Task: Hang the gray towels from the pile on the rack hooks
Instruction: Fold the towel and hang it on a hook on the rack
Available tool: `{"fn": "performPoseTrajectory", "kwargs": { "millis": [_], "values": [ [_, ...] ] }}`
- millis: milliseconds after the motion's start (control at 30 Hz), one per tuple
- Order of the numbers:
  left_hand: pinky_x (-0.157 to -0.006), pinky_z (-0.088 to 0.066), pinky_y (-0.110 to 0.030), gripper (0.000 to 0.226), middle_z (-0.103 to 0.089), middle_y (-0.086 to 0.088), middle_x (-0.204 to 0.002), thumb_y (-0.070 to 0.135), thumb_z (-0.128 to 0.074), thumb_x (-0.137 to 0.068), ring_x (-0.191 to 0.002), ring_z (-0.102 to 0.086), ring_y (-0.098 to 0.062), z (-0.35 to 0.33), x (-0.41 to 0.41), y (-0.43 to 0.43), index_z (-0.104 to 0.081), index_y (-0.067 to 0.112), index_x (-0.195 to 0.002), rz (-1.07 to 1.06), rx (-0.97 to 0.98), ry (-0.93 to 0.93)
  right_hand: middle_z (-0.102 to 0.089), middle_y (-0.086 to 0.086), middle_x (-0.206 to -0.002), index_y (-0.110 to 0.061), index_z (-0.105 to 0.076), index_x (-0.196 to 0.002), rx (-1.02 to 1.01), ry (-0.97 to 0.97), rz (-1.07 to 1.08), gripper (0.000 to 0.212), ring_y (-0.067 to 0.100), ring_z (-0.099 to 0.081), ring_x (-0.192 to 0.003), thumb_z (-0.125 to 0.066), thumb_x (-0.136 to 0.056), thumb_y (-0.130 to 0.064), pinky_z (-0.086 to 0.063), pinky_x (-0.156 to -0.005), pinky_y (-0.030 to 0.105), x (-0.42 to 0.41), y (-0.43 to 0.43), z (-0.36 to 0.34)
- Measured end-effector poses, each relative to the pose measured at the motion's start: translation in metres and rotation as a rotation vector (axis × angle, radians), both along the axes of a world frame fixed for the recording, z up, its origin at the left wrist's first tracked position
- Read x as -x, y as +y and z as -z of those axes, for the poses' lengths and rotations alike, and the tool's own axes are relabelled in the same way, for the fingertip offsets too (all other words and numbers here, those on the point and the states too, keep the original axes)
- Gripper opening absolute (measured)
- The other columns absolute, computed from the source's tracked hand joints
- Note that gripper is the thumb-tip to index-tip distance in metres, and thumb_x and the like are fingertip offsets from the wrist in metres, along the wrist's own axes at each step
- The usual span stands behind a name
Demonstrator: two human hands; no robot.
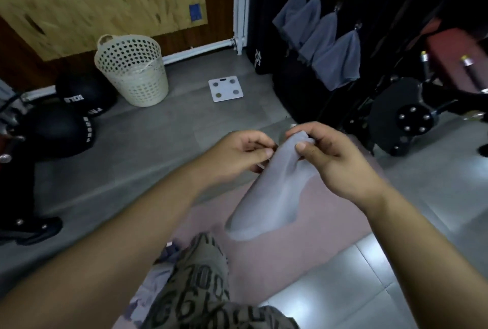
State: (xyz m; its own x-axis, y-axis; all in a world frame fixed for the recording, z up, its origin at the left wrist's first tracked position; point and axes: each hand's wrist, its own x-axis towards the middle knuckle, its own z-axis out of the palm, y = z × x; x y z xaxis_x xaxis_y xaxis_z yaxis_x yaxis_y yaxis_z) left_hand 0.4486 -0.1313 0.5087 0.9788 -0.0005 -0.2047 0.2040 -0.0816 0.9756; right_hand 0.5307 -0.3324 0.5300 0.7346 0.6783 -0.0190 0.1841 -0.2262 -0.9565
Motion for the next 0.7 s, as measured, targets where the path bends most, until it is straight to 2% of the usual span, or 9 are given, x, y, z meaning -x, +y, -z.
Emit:
{"fn": "performPoseTrajectory", "kwargs": {
  "millis": [67, 167, 267, 367, 433, 533, 600, 700],
  "values": [
    [-0.089, -0.053, -0.029, 0.015, -0.069, -0.004, -0.096, 0.001, -0.068, -0.091, -0.091, -0.064, -0.012, 0.001, -0.047, 0.022, -0.068, 0.011, -0.101, 0.026, -0.078, -0.074, -0.069, 0.007, -0.105, -0.020, -0.068, -0.110, -0.035, 0.004, 0.031, 0.019, 0.027, -0.064, -0.104, -0.056, -0.096, -0.018, -0.051, -0.095, 0.046, -0.035, 0.016, -0.002],
    [-0.092, -0.054, -0.030, 0.038, -0.067, 0.001, -0.115, 0.000, -0.078, -0.080, -0.114, -0.062, -0.010, 0.002, -0.129, 0.067, -0.066, 0.017, -0.112, 0.111, -0.123, -0.188, -0.070, 0.014, -0.103, -0.012, -0.068, -0.110, -0.087, 0.030, 0.048, 0.017, 0.022, -0.065, -0.098, -0.056, -0.100, -0.005, -0.052, -0.091, 0.042, -0.093, 0.051, -0.006],
    [-0.099, -0.053, -0.036, 0.058, -0.062, 0.006, -0.132, 0.003, -0.079, -0.078, -0.130, -0.053, -0.007, -0.001, -0.217, 0.120, -0.059, 0.020, -0.129, 0.270, -0.106, -0.236, -0.073, 0.011, -0.107, -0.007, -0.070, -0.111, -0.099, 0.020, 0.070, 0.020, 0.025, -0.068, -0.106, -0.058, -0.097, 0.000, -0.052, -0.097, 0.041, -0.164, 0.101, -0.012],
    [-0.101, -0.052, -0.034, 0.072, -0.058, 0.007, -0.139, 0.004, -0.082, -0.077, -0.133, -0.050, -0.004, -0.013, -0.310, 0.178, -0.052, 0.016, -0.142, 0.399, -0.172, -0.298, -0.071, 0.021, -0.115, 0.003, -0.066, -0.117, -0.142, 0.042, 0.063, 0.023, 0.037, -0.066, -0.113, -0.058, -0.095, 0.001, -0.051, -0.102, 0.048, -0.242, 0.159, -0.019],
    [-0.102, -0.049, -0.029, 0.076, -0.059, 0.005, -0.138, 0.003, -0.084, -0.075, -0.131, -0.053, -0.004, -0.025, -0.365, 0.214, -0.051, 0.015, -0.143, 0.456, -0.162, -0.302, -0.071, 0.022, -0.116, 0.006, -0.065, -0.116, -0.185, 0.083, 0.076, 0.025, 0.036, -0.067, -0.112, -0.060, -0.092, 0.001, -0.053, -0.098, 0.043, -0.287, 0.197, -0.028],
    [-0.107, -0.049, -0.036, 0.074, -0.063, 0.003, -0.135, 0.001, -0.082, -0.076, -0.126, -0.058, -0.008, -0.048, -0.438, 0.257, -0.052, 0.014, -0.142, 0.543, -0.141, -0.289, -0.073, 0.017, -0.110, 0.002, -0.068, -0.109, -0.257, 0.128, 0.145, 0.024, 0.030, -0.070, -0.106, -0.062, -0.086, 0.003, -0.056, -0.091, 0.035, -0.348, 0.244, -0.047],
    [-0.107, -0.049, -0.040, 0.069, -0.065, 0.005, -0.132, 0.005, -0.082, -0.078, -0.125, -0.059, -0.008, -0.064, -0.483, 0.280, -0.054, 0.017, -0.140, 0.604, -0.162, -0.298, -0.073, 0.019, -0.110, 0.001, -0.069, -0.106, -0.279, 0.111, 0.210, 0.023, 0.031, -0.070, -0.106, -0.064, -0.084, 0.002, -0.057, -0.092, 0.036, -0.383, 0.266, -0.058],
    [-0.105, -0.050, -0.039, 0.059, -0.068, 0.009, -0.124, 0.009, -0.082, -0.079, -0.119, -0.062, -0.005, -0.089, -0.544, 0.306, -0.060, 0.021, -0.133, 0.661, -0.236, -0.344, -0.072, 0.020, -0.112, 0.001, -0.069, -0.109, -0.292, 0.066, 0.291, 0.027, 0.031, -0.069, -0.108, -0.066, -0.082, 0.002, -0.057, -0.091, 0.034, -0.432, 0.291, -0.073]
  ]
}}
